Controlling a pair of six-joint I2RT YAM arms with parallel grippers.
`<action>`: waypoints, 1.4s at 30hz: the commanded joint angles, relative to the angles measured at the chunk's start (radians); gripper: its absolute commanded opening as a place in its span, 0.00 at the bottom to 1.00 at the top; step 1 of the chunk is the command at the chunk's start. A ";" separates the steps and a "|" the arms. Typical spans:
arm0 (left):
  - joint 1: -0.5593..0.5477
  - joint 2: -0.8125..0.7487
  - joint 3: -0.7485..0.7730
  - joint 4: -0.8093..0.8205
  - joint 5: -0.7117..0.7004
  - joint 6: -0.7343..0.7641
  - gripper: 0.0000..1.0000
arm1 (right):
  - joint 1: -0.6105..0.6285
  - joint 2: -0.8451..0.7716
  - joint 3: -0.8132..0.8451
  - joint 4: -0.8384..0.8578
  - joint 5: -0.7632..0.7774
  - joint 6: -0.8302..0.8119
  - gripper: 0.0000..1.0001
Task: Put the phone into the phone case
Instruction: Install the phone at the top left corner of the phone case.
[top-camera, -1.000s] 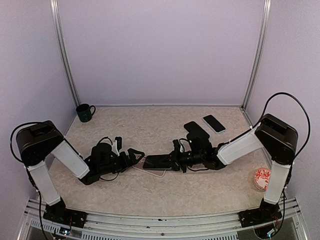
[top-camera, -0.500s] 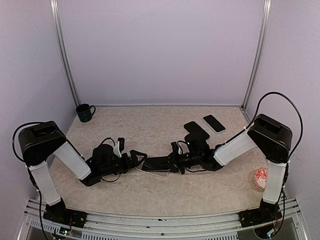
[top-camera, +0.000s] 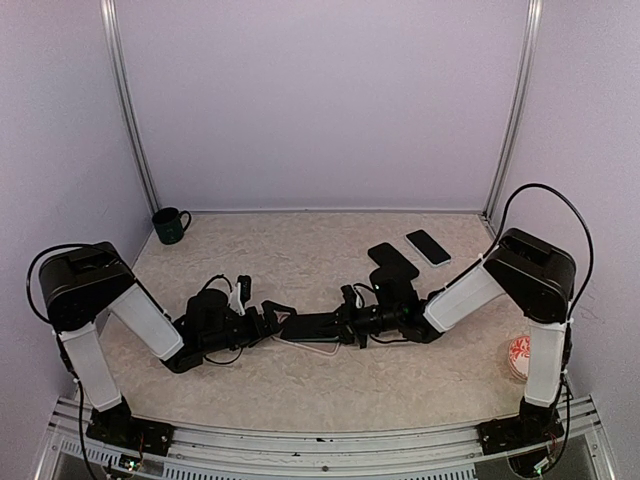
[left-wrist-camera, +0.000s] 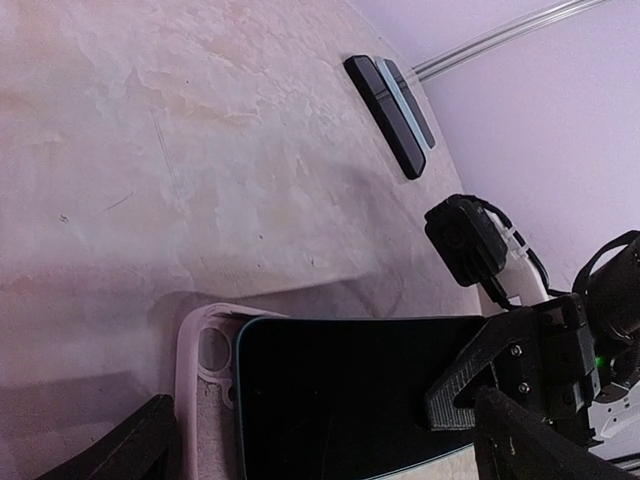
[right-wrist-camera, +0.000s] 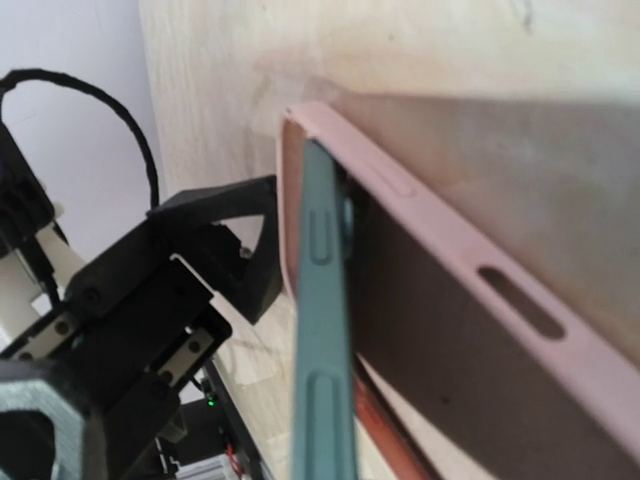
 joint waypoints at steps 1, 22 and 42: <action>-0.022 0.029 0.013 0.008 0.020 -0.013 0.99 | -0.003 0.027 0.010 0.104 -0.025 0.045 0.00; -0.028 0.057 0.035 0.018 0.044 -0.022 0.99 | -0.003 0.141 0.074 0.176 -0.117 0.076 0.00; 0.012 -0.023 0.004 -0.057 0.040 -0.010 0.99 | -0.031 0.131 0.024 0.356 -0.146 0.077 0.00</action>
